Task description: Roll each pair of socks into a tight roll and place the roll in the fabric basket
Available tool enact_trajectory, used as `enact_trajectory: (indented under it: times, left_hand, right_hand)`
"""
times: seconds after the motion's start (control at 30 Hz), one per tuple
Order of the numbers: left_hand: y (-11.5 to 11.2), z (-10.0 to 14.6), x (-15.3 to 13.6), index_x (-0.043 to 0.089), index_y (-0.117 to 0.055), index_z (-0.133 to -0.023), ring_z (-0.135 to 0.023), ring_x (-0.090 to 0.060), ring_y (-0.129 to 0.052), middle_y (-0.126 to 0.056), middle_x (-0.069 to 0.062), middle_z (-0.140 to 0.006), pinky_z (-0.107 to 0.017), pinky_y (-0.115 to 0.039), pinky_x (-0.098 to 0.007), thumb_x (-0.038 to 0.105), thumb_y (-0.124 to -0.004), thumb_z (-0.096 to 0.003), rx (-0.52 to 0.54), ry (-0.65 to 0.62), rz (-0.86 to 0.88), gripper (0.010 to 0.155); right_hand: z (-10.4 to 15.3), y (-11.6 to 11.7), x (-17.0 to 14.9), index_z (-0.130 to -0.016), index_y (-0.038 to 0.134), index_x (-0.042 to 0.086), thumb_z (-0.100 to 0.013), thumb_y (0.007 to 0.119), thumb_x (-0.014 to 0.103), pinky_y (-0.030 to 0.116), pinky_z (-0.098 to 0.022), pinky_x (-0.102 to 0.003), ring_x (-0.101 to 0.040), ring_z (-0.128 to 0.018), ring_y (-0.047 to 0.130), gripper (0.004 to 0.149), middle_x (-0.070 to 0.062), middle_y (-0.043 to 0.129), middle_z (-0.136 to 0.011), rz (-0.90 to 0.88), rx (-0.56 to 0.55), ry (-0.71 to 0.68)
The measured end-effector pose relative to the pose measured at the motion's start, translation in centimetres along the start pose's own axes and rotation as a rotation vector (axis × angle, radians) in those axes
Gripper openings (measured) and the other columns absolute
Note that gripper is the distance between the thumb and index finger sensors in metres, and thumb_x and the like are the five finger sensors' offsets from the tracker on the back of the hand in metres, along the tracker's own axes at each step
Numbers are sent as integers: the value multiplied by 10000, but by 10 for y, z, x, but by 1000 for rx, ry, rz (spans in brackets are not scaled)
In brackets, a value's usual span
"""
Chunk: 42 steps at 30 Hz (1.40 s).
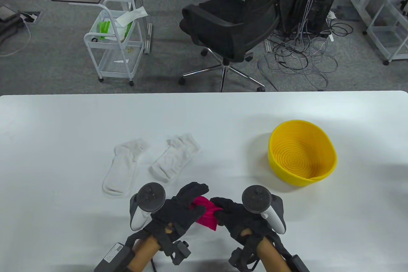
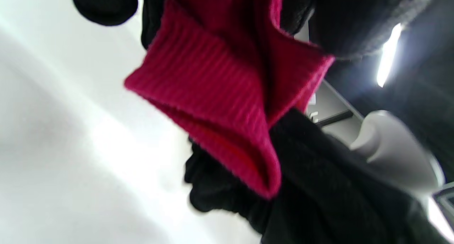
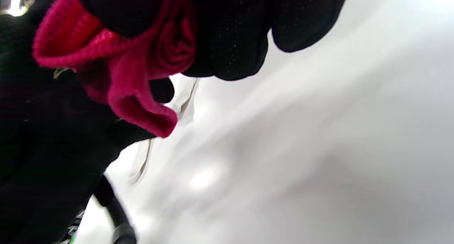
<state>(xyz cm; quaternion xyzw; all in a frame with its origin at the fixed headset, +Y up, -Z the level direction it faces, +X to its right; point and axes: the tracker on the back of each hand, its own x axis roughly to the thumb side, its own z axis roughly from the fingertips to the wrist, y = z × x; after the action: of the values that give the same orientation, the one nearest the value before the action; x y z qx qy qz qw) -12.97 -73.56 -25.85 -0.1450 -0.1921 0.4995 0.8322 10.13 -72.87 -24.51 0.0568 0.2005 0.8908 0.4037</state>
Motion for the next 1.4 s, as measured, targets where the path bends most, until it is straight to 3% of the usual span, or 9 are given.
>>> enact_trajectory:
  times: [0.17,0.43,0.57,0.87,1.07,1.2,1.33,1.4]
  left_hand:
    - [-10,0,10,393,-531,-1022,-954,-366,-684,-333,-100,-1145,-640,-595,-573,621,-822,-328,-22,-14,-188,786]
    - [-15,2,14,407,-610,-1001,-897,-392,-779,-457,-154,-1112,-603,-668,-555,530,-690,-407,131,37,-278,612]
    - [-11,4,15,382,-717,-955,-825,-417,-880,-586,-188,-1069,-552,-733,-559,501,-688,-409,244,74,-234,560]
    - [-1,9,24,242,-763,-827,-705,-439,-1011,-715,-158,-1005,-461,-847,-542,403,-667,-413,362,115,-229,454]
    - [4,12,39,187,-806,-780,-592,-385,-1088,-887,-161,-855,-409,-903,-491,355,-689,-406,427,6,-236,426]
    - [8,21,53,184,-819,-766,-540,-349,-1128,-949,-157,-772,-379,-938,-461,353,-691,-405,483,-96,-176,418]
    - [8,24,51,182,-823,-769,-536,-343,-1134,-954,-157,-770,-375,-946,-457,341,-695,-409,493,-132,-131,414]
    - [9,22,48,190,-806,-799,-551,-342,-1129,-938,-159,-794,-381,-944,-460,325,-697,-413,469,-125,-99,423]
  right_hand:
    - [7,2,9,-947,674,274,-442,742,444,744,-615,-511,-180,-732,947,536,13,888,-875,59,-110,-11]
    - [12,7,19,-950,674,273,-452,720,443,745,-617,-509,-176,-737,948,528,19,888,-876,165,-165,-52]
    - [14,13,25,-947,686,276,-456,713,447,753,-609,-507,-175,-728,957,521,17,899,-869,223,-203,-63]
    - [13,20,29,-930,715,354,-462,724,451,768,-594,-508,-169,-716,983,478,61,924,-874,222,-207,-35]
    - [7,18,17,-910,733,383,-458,740,440,797,-569,-505,-168,-717,1025,455,78,944,-874,39,-140,67]
    - [-1,21,3,-975,639,313,-464,696,468,785,-573,-512,-202,-746,994,537,25,909,-899,-111,15,139]
    - [-4,25,-2,-920,720,225,-468,715,411,840,-527,-461,-136,-620,1060,490,42,992,-765,-304,170,169]
    - [-2,21,-4,-912,730,214,-468,730,374,852,-522,-453,-139,-616,1061,472,19,989,-759,-385,157,176]
